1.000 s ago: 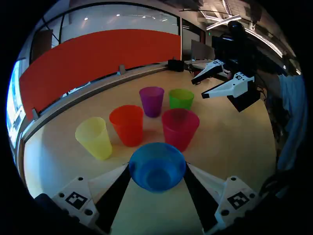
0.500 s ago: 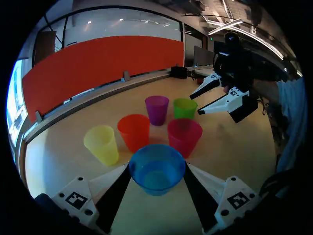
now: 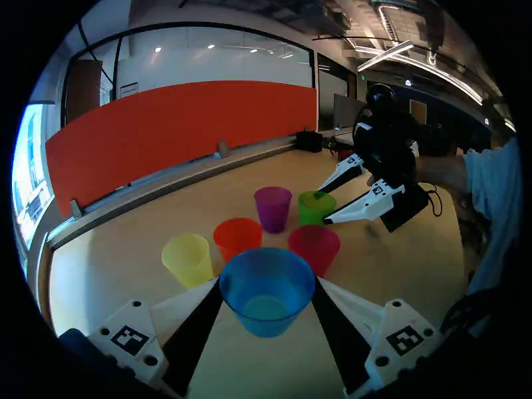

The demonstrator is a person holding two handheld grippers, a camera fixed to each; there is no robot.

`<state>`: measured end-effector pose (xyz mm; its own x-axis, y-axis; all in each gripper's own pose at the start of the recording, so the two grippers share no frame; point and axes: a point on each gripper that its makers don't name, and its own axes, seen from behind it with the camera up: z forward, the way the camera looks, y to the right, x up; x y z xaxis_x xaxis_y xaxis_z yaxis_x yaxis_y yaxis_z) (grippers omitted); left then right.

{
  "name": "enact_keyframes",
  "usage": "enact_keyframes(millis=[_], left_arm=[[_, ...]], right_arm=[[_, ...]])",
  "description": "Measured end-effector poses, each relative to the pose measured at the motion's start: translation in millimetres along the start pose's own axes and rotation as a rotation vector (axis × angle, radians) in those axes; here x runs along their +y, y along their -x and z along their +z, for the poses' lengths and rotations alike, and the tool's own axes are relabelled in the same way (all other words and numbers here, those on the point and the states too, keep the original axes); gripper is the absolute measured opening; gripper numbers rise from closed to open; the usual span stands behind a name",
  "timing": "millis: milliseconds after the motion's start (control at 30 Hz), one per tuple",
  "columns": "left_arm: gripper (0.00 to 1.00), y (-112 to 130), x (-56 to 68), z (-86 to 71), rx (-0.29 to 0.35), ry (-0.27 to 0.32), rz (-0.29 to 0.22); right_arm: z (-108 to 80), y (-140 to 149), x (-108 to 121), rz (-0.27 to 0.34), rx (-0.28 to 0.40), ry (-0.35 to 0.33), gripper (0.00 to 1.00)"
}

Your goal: Pour water

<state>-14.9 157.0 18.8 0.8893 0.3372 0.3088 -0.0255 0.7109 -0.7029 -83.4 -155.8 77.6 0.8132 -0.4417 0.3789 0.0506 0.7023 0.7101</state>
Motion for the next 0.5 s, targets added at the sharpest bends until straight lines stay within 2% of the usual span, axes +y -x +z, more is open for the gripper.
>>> enact_keyframes(millis=[300, 500], left_arm=[[0.88, -8, -2.3, -9.4, 0.021, -0.011, -0.006], [0.88, -10, -3.2, -14.1, 0.029, -0.017, -0.007]], right_arm=[[11.2, -2, 1, 0.013, -0.002, 0.01, 1.0], [12.9, -3, 2, 0.02, 0.007, 0.018, 0.92]])
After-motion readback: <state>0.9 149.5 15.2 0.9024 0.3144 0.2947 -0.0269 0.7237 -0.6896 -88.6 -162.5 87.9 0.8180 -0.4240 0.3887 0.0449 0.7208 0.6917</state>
